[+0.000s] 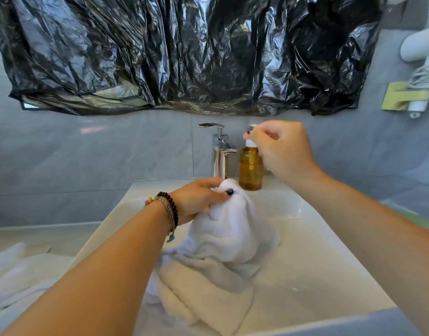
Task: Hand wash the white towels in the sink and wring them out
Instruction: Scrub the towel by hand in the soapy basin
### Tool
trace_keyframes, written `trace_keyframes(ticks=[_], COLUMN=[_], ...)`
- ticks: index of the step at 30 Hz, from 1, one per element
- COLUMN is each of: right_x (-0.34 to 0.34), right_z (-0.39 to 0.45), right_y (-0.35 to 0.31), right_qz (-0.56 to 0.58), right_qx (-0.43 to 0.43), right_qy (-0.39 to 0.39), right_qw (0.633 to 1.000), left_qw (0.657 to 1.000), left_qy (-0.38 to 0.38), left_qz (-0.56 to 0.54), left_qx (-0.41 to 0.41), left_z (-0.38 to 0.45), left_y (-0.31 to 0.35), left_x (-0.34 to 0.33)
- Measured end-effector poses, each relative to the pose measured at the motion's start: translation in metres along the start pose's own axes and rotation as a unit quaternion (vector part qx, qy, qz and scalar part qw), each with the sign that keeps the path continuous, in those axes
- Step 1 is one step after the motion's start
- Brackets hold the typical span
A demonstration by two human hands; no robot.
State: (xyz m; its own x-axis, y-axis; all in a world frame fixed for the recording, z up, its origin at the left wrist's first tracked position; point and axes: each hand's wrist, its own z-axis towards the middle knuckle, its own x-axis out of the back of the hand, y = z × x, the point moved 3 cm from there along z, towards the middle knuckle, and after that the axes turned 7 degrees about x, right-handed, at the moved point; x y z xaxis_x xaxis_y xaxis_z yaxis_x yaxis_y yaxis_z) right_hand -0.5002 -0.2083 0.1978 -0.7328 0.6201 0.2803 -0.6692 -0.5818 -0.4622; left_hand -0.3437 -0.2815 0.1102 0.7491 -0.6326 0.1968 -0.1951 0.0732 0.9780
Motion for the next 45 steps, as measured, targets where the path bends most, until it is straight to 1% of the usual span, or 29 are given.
trace_keyframes(ticks=[4, 5, 7, 8, 9, 10, 11, 13, 15, 17, 19, 20, 22, 24, 26, 27, 29, 31, 33, 34, 36, 37, 38, 40, 41, 42, 43, 44, 45], right_x=[0.004, 0.001, -0.008, -0.013, -0.015, -0.016, -0.016, -0.011, -0.004, 0.003, 0.005, 0.003, -0.001, -0.007, -0.012, -0.014, -0.016, -0.019, -0.023, -0.028, -0.038, -0.043, -0.046, -0.046, -0.042, -0.036, -0.033, -0.031, -0.032], right_z=[-0.058, -0.067, -0.083, -0.087, -0.089, -0.089, -0.088, -0.085, -0.079, -0.07, -0.063, -0.062, -0.062, -0.065, -0.069, -0.07, -0.074, -0.081, -0.094, -0.101, -0.117, -0.121, -0.124, -0.121, -0.118, -0.115, -0.115, -0.115, -0.119], right_y=[0.03, 0.034, 0.038, 0.038, 0.037, 0.035, 0.032, 0.03, 0.035, 0.039, 0.04, 0.04, 0.038, 0.042, 0.044, 0.045, 0.048, 0.054, 0.061, 0.064, 0.065, 0.065, 0.063, 0.059, 0.057, 0.053, 0.051, 0.049, 0.045], right_qz=[0.046, 0.086, 0.193, 0.248, 0.297, 0.331, 0.342, 0.276, 0.196, 0.141, 0.068, 0.037, -0.02, -0.064, -0.087, -0.092, -0.099, -0.051, 0.011, 0.014, -0.017, -0.046, -0.077, -0.11, -0.111, -0.102, -0.097, -0.09, -0.085], right_qx=[-0.157, -0.204, -0.305, -0.33, -0.339, -0.336, -0.332, -0.305, -0.271, -0.232, -0.17, -0.143, -0.107, -0.088, -0.086, -0.09, -0.102, -0.142, -0.185, -0.195, -0.19, -0.169, -0.144, -0.121, -0.134, -0.153, -0.179, -0.205, -0.221], right_qy=[-0.083, -0.13, -0.243, -0.277, -0.288, -0.281, -0.262, -0.218, -0.16, -0.112, -0.108, -0.112, -0.125, -0.152, -0.183, -0.194, -0.216, -0.251, -0.322, -0.37, -0.457, -0.479, -0.485, -0.47, -0.464, -0.461, -0.461, -0.464, -0.469], right_qw=[0.983, 0.966, 0.9, 0.867, 0.845, 0.836, 0.839, 0.885, 0.929, 0.956, 0.977, 0.983, 0.986, 0.982, 0.976, 0.973, 0.966, 0.956, 0.928, 0.908, 0.869, 0.86, 0.859, 0.867, 0.869, 0.868, 0.864, 0.857, 0.851], left_qw=[0.998, 0.997, 0.993, 0.989, 0.986, 0.981, 0.975, 0.966, 0.964, 0.944, 0.906, 0.897, 0.898, 0.918, 0.944, 0.949, 0.944, 0.929, 0.919, 0.911, 0.888, 0.886, 0.893, 0.904, 0.895, 0.874, 0.853, 0.841, 0.843], left_qy=[-0.027, -0.02, 0.017, 0.043, 0.072, 0.108, 0.149, 0.207, 0.229, 0.222, 0.195, 0.178, 0.144, 0.101, 0.074, 0.085, 0.128, 0.175, 0.204, 0.213, 0.213, 0.197, 0.167, 0.067, 0.012, -0.029, -0.048, -0.045, -0.026], left_qz=[-0.019, -0.029, -0.053, -0.061, -0.067, -0.066, -0.061, -0.029, 0.065, 0.237, 0.376, 0.402, 0.412, 0.382, 0.322, 0.3, 0.288, 0.307, 0.33, 0.349, 0.407, 0.419, 0.418, 0.419, 0.439, 0.471, 0.501, 0.518, 0.518], left_qx=[-0.055, -0.07, -0.106, -0.124, -0.138, -0.149, -0.154, -0.15, -0.12, -0.055, 0.01, 0.033, 0.057, 0.043, -0.01, -0.045, -0.101, -0.113, -0.075, -0.058, -0.025, -0.007, 0.014, 0.056, 0.084, 0.116, 0.138, 0.148, 0.146], left_z=[-0.016, -0.02, -0.026, -0.027, -0.029, -0.03, -0.032, -0.035, -0.037, -0.039, -0.039, -0.039, -0.04, -0.04, -0.042, -0.042, -0.039, -0.035, -0.032, -0.031, -0.029, -0.029, -0.033, -0.045, -0.052, -0.06, -0.068, -0.074, -0.077], left_y=[0.019, 0.023, 0.03, 0.032, 0.033, 0.034, 0.034, 0.031, 0.026, 0.017, 0.005, -0.001, -0.01, -0.018, -0.022, -0.021, -0.018, -0.015, -0.017, -0.018, -0.018, -0.017, -0.016, -0.013, -0.014, -0.017, -0.022, -0.027, -0.031], left_x=[-0.008, -0.01, -0.013, -0.015, -0.017, -0.018, -0.018, -0.015, -0.011, -0.01, -0.011, -0.01, -0.007, -0.005, -0.006, -0.006, -0.003, 0.001, 0.002, -0.001, -0.008, -0.011, -0.013, -0.012, -0.009, -0.005, 0.0, 0.003, 0.006])
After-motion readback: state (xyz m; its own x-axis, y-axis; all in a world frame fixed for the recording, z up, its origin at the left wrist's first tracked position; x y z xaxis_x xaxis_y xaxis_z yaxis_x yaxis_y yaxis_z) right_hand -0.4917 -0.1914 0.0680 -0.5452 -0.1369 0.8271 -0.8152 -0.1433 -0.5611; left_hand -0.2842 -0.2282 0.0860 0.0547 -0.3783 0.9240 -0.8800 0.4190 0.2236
